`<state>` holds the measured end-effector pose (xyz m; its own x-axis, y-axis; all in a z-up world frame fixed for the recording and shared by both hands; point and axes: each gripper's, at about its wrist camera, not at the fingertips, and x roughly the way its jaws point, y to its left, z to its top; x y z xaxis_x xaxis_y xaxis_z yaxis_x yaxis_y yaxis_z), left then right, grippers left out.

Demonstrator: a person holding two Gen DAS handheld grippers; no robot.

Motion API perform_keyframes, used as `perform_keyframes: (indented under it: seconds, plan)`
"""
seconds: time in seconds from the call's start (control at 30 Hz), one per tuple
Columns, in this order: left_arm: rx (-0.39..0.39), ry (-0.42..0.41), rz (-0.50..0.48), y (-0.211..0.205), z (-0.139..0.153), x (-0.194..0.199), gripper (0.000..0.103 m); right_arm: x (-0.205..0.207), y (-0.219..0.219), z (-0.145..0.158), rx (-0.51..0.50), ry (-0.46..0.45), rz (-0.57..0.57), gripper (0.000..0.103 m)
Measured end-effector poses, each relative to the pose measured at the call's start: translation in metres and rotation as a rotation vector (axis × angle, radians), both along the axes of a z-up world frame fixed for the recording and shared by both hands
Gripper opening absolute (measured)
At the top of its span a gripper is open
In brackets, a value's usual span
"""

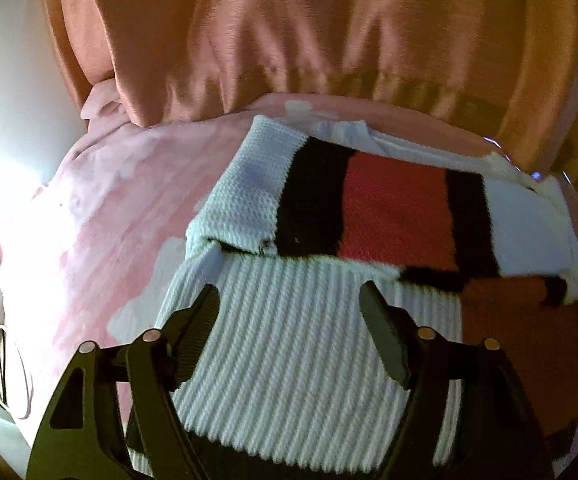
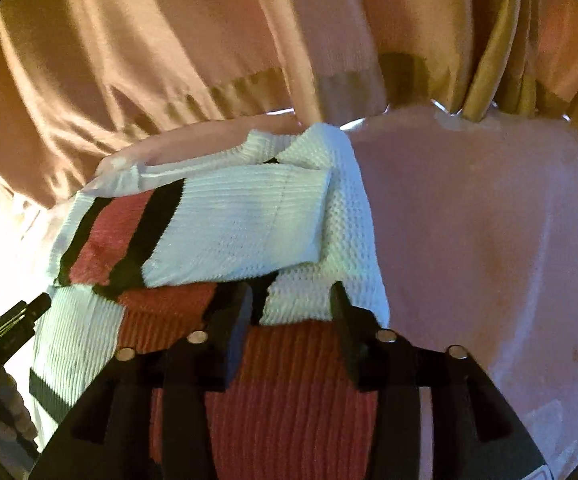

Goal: Fold small clothes

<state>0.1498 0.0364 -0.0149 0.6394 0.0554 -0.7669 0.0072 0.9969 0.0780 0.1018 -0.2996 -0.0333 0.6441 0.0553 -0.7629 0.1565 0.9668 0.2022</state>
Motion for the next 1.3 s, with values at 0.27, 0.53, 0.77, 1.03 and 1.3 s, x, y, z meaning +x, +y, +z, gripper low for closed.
perform_keyframes:
  seconds: [0.27,0.53,0.77,1.03,1.3]
  plan:
    - [0.037,-0.028,-0.048,0.005,0.007,-0.045,0.081,-0.071,0.006,-0.008,0.016,0.017,-0.025,0.047]
    - [-0.076,0.08,-0.021,0.057,-0.013,-0.102,0.084,-0.172,0.009,-0.034,-0.019,0.066,-0.057,0.064]
    - [-0.141,0.144,0.052,0.097,-0.034,-0.153,0.084,-0.236,0.007,-0.063,0.033,0.131,-0.048,0.068]
    - [-0.216,0.202,0.091,0.11,-0.05,-0.173,0.086,-0.259,0.033,-0.066,0.006,0.108,0.002,0.076]
    - [-0.186,0.187,0.039,0.098,-0.049,-0.171,0.06,-0.257,0.059,-0.067,0.008,0.063,0.054,0.078]
